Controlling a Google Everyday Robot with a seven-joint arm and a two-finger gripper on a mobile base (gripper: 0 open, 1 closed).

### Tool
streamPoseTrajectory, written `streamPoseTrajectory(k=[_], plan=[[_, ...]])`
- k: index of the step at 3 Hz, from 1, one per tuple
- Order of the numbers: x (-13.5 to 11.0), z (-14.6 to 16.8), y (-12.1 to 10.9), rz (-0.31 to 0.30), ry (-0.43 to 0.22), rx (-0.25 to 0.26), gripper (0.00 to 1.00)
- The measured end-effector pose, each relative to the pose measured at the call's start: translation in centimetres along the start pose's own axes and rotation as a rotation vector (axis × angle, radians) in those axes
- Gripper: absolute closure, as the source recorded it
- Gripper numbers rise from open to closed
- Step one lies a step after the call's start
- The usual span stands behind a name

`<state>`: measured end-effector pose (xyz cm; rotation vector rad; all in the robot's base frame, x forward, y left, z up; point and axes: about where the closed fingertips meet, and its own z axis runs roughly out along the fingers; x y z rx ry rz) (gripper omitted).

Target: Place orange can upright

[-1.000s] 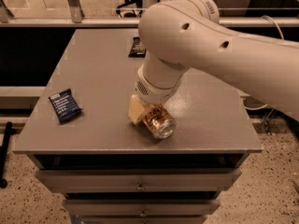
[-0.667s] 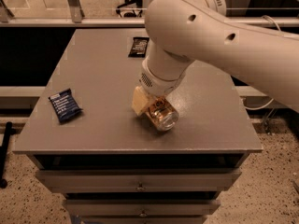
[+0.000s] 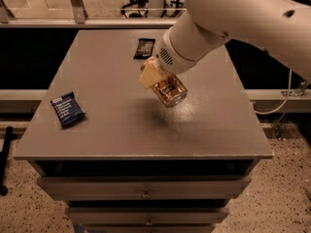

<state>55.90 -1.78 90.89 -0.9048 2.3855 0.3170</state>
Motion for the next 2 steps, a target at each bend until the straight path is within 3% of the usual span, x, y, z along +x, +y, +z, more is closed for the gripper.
streamPoseTrajectory(k=[1,2], plan=[[-2.46,-1.73,-0.19,-0.059,-0.176,-0.032,1.0],[-3.43,-2.5,0.78,-0.071,-0.349,-0.077,1.0]])
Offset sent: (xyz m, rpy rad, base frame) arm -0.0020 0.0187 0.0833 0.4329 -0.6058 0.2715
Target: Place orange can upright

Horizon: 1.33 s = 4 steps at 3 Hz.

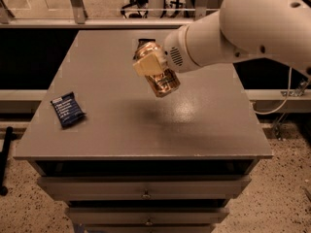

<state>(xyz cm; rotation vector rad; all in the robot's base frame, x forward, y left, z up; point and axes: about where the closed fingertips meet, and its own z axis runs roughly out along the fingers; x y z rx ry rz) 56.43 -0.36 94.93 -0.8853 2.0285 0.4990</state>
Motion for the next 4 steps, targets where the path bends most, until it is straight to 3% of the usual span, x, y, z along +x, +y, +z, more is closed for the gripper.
streamPoseTrajectory(k=[1,2,3,4], plan=[[-2.3,-2.1,0.6,-0.003,-0.149,-0.001,1.0],[-2.5,-2.3,0.5,0.006,-0.178,-0.008,1.0],[-3.4,-3.3,-0.3,0.061,-0.335,-0.042,1.0],[-2.6,-3.2,-1.8,0.136,-0.482,-0.021,1.0]])
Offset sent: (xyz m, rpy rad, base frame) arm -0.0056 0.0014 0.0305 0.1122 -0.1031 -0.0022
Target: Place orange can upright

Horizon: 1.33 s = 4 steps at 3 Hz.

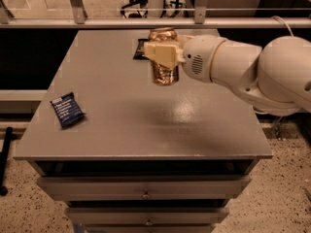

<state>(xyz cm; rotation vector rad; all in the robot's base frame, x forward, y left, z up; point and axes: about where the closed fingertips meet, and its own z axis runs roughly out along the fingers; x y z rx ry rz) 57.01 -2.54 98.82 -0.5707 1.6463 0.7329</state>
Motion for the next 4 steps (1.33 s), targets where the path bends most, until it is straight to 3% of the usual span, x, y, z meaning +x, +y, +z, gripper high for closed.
streamPoseTrajectory(k=[1,2,3,4], plan=[[2.2,-1.3,-3.6,0.061,-0.131,0.076,1.0],[4.9,-1.4,-4.9,0.073,-0.219,0.125,1.0],[3.6,-0.3,-3.4,0.111,-0.278,0.083,1.0],[4.0,-0.3,-3.5,0.089,-0.267,0.077,1.0]])
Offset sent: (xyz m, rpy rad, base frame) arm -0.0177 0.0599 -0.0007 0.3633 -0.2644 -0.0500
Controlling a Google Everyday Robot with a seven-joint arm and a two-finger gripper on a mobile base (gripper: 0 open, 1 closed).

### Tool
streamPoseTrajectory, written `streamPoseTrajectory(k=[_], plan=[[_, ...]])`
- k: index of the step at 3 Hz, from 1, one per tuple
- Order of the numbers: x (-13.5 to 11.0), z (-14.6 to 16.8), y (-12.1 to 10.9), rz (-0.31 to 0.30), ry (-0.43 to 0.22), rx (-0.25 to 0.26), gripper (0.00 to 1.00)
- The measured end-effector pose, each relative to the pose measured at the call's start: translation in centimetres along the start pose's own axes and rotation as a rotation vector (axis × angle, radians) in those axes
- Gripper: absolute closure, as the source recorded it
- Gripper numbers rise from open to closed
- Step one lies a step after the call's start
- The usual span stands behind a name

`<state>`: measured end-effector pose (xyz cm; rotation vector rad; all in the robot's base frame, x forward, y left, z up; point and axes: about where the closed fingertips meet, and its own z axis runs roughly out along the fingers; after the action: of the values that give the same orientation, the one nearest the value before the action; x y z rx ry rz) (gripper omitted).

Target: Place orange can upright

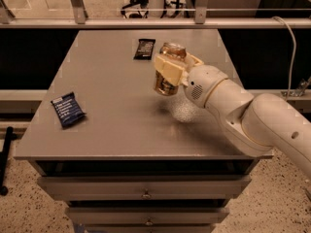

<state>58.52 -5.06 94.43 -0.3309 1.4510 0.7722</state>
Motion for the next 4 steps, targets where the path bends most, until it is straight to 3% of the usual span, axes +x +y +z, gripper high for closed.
streamPoseTrajectory(k=[2,4], plan=[[2.4,-1.8,1.1,-0.157,-0.001,-0.082,1.0],[2.7,-2.5,2.4,-0.304,-0.036,-0.162,1.0]])
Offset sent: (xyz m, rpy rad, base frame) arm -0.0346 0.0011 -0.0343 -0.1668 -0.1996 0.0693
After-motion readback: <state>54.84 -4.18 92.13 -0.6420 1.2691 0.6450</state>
